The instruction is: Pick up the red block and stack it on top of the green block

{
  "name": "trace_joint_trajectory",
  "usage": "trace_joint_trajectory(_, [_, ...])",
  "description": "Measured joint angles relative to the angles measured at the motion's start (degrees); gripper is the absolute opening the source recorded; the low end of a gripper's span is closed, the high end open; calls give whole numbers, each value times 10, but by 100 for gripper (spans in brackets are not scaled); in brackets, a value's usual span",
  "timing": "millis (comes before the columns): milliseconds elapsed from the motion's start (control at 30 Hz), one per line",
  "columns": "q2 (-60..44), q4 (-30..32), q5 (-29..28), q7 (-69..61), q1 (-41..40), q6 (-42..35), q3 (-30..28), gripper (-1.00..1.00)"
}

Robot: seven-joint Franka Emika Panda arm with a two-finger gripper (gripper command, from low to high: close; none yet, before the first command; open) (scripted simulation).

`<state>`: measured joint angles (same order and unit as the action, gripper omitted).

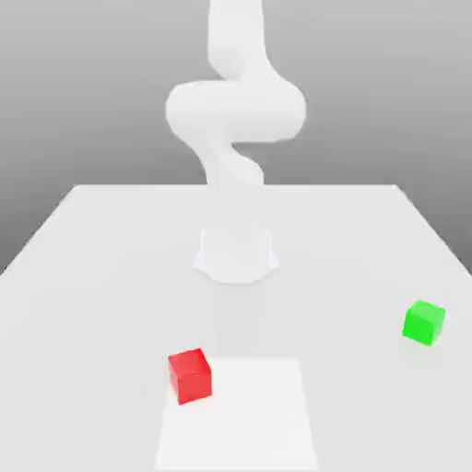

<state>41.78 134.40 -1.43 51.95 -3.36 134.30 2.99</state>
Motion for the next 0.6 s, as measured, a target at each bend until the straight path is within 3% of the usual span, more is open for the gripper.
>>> trace_joint_trajectory(267, [-138, 85, -44, 197, -99, 81, 72, 0])
trace_joint_trajectory(600, [-305, 188, -68, 414, -181, 180, 101, 0])
